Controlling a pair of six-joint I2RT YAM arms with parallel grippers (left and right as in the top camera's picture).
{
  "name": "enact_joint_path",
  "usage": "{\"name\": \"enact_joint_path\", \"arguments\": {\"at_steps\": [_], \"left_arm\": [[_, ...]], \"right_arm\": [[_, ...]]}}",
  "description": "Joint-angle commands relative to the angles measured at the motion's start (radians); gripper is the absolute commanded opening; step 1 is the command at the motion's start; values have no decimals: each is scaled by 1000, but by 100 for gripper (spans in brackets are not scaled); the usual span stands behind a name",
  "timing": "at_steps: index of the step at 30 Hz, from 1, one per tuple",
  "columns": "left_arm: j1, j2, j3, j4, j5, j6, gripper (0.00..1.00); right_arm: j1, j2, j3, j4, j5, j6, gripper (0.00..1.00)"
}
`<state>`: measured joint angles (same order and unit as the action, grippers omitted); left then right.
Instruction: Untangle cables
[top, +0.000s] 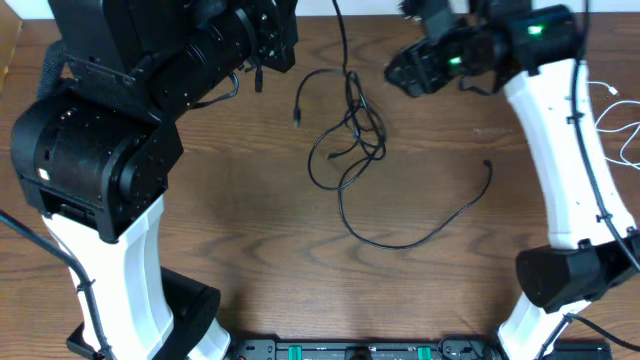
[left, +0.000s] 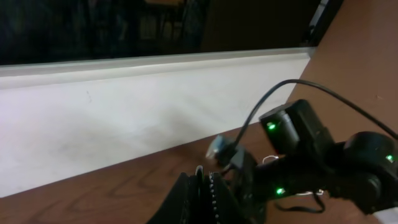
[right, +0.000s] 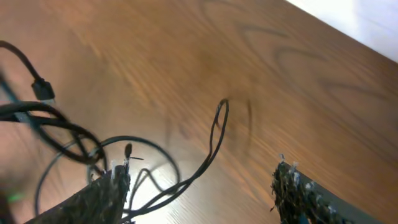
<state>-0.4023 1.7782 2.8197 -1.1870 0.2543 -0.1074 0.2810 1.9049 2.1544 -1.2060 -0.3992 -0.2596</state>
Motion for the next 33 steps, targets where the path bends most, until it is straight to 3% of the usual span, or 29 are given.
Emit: {"name": "enact_joint_path", "arguments": {"at_steps": [1,7,11,15,30,33], "left_arm": [[-3,-22,14,-10,-61,28,7],[-2,-12,14,-62,-216,108,7],[-2,-12,14,-69,-222,126,7],[-2,-12,14,-68,-222,137,7],[10,38,-1,-69,-319,162,7],[11,38,-4,-56,-309,156,7]], "right_arm": [[53,-19,2,1,0,-18,72],[128,-19,2,7,61,-18,75],[137,-19,2,18,60,-18,75],[140,-19,2,13,41,-17,66],[242,-27,5,5,27,-26,68],[243,-32,5,5,27,-26,54]]}}
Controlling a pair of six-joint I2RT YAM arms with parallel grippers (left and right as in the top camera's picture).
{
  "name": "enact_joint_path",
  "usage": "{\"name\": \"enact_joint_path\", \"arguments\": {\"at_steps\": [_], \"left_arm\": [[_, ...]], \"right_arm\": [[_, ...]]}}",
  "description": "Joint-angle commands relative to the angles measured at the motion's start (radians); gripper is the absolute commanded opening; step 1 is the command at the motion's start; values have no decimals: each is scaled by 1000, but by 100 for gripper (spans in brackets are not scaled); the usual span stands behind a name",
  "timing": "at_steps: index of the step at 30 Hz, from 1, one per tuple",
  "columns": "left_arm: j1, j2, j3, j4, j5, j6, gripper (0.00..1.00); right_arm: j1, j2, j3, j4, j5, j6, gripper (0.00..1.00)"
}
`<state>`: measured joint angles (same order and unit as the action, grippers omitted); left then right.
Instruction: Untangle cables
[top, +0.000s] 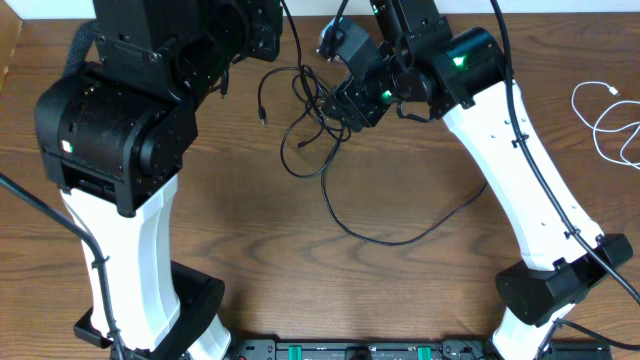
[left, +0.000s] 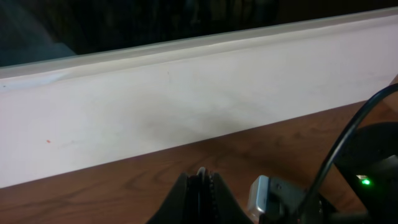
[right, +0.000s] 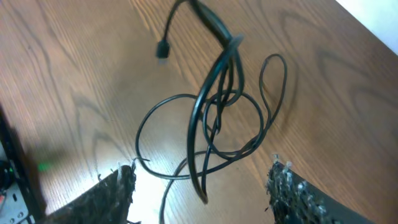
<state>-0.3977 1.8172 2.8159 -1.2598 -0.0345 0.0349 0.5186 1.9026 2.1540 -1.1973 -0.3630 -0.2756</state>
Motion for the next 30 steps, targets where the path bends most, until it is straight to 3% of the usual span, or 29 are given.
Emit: {"name": "enact_joint_path", "arguments": {"at_steps": [1,4,7,13,15,16,19,30], "left_arm": [[6,-1,0,26,-5,14,7],[6,-2,0,39,8,13,7],[-2,-6,0,53,38,-9,7],[-8,-35,0,122,152,-36,7],[-8,-48,0,129,158,-36,7],[-8,-54,0,124,158,-35,7],[-8,-62,0,109,142,-32,7],[-5,-62,0,25,-60,11,8]], "right_arm": [[6,-29,5,-5,-9,-10,54],[11,-29,5,-4,-9,-10,42],[15,-26,5,-4,-9,-10,52],[20,-22,5,-16,-9,-10,50],[20,-19,5,-19,-10,-10,39],[20,-19,4,-19,-10,-10,18],[20,-19,4,-18,-9,-10,1],[-3,-21,5,109,210,18,1]]}}
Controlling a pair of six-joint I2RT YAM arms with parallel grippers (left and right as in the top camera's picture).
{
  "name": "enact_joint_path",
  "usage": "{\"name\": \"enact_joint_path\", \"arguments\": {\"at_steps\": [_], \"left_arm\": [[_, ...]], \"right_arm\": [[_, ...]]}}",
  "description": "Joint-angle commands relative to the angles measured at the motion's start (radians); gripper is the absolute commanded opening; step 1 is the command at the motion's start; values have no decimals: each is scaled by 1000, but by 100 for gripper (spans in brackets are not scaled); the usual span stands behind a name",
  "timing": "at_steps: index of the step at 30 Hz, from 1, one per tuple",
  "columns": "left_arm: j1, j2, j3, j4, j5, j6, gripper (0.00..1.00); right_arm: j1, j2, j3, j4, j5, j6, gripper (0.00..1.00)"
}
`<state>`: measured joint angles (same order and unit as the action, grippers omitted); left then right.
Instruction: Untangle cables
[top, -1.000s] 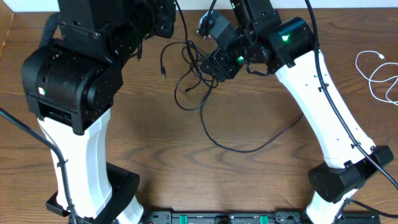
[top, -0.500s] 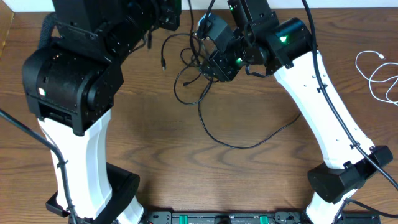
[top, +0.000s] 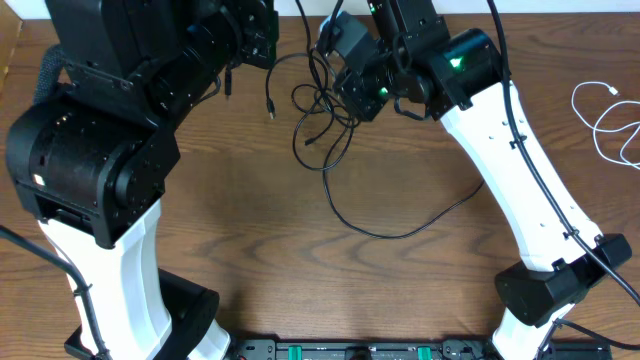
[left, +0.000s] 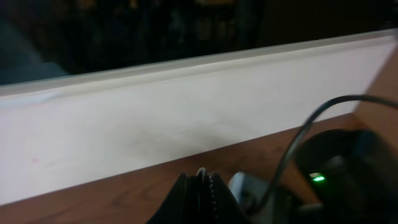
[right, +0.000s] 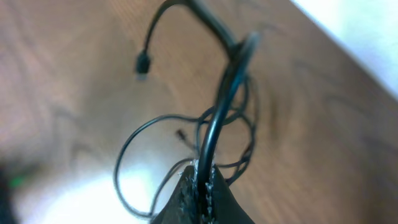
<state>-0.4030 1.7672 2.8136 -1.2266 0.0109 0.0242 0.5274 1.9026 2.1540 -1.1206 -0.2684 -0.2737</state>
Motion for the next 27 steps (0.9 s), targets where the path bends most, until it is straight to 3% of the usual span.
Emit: {"name": "enact_joint_path", "arguments": {"at_steps": [1,8,16,24,27], "left_arm": [[6,-12,2,-11,-110,25,8],[55,-11,-29,-10,-108,24,7],[133,-11,-93,36,-109,24,8],[462,-11,-93,53,-100,-29,7],[596,-11,-93,64,-12,-31,7]], "right_arm": [[-19,-22,7,50,142,15,1],[-92,-48,96,67,310,15,1],[-340,-131,299,-9,327,21,1],[-599,-269,301,-8,286,23,1],[-671,-298,301,-2,283,23,1]]}}
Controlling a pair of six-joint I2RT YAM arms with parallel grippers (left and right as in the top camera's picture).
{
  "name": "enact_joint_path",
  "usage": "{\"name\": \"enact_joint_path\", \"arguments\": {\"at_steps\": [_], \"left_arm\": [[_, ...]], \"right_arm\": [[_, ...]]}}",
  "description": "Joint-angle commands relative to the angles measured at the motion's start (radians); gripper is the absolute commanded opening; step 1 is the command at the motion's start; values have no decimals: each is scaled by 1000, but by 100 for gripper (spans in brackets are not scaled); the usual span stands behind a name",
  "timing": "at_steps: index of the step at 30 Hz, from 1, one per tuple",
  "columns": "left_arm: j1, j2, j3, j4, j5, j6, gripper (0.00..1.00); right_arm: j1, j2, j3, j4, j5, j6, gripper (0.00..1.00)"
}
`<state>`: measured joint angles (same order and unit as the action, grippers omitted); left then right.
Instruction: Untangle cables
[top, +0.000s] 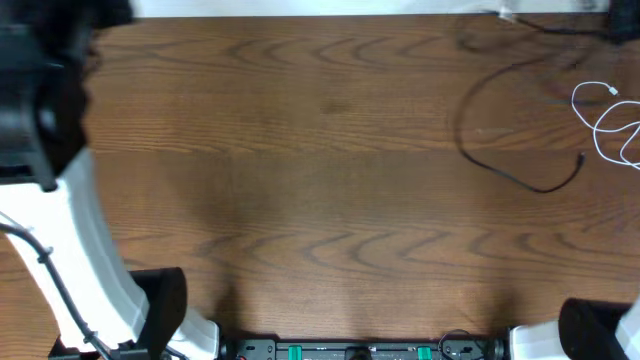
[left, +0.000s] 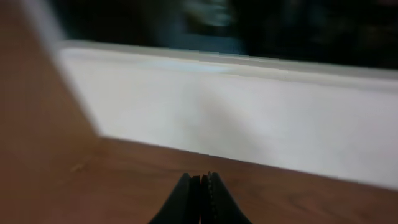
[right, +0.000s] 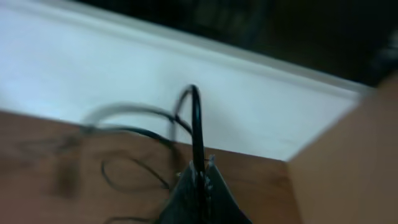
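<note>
One black cable (top: 541, 189) lies in an open curve on the right of the wooden table (top: 300, 150). A second black strand (top: 560, 28) runs along the far right edge. My right gripper (right: 198, 171) is shut on a black cable (right: 196, 124) that rises from its fingertips into a loop; more blurred loops (right: 127, 177) lie to its left. My left gripper (left: 200, 182) is shut low over bare wood, with no cable showing at its tips. Neither gripper shows in the overhead view.
A white cable (top: 605, 125) is coiled at the right edge of the table. The left arm's white link (top: 85, 240) stands along the left side. A white wall (left: 249, 118) borders the table's far edge.
Both arms have gone from the top middle to opposite sides. The tangle is gone from the middle. A single black cable now lies at the right. The right gripper stays shut on cable.
The tangle lay mid-table, with the left gripper shut beside a cable plug and the right gripper open at the far right. Then the right gripper was open over the tangle, then shut on a strand. Now the arms are wide apart and the cables lie at the right.
</note>
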<state>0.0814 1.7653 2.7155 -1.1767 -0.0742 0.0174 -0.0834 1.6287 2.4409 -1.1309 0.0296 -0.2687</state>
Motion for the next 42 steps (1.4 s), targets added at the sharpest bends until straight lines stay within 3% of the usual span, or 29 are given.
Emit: {"name": "enact_joint_path", "arguments": {"at_steps": [1,5,9,12,17,20,27,42], "left_arm": [[143,-10,5,17,95,-34,8],[216,-10,5,12,275,-49,7],[186,-8,5,-16,391,-49,8],[121,7,5,-68,404,-48,15],[-14,61,5,-154,424,-49,40],[-111,100,5,-207,489,-49,44],[-301,176,5,-266,519,-55,45],[-459,189,5,-240,591,-29,45]], "right_arm": [[-76,-31,14,8,-23,19,1],[-90,-33,14,5,-99,21,1],[-85,-17,13,2,-181,39,1],[-78,-7,13,21,-269,56,1],[-27,-7,13,50,-365,96,1],[2,-7,13,73,-387,140,1],[130,28,13,135,-455,179,1],[353,139,13,238,-492,224,1]]}}
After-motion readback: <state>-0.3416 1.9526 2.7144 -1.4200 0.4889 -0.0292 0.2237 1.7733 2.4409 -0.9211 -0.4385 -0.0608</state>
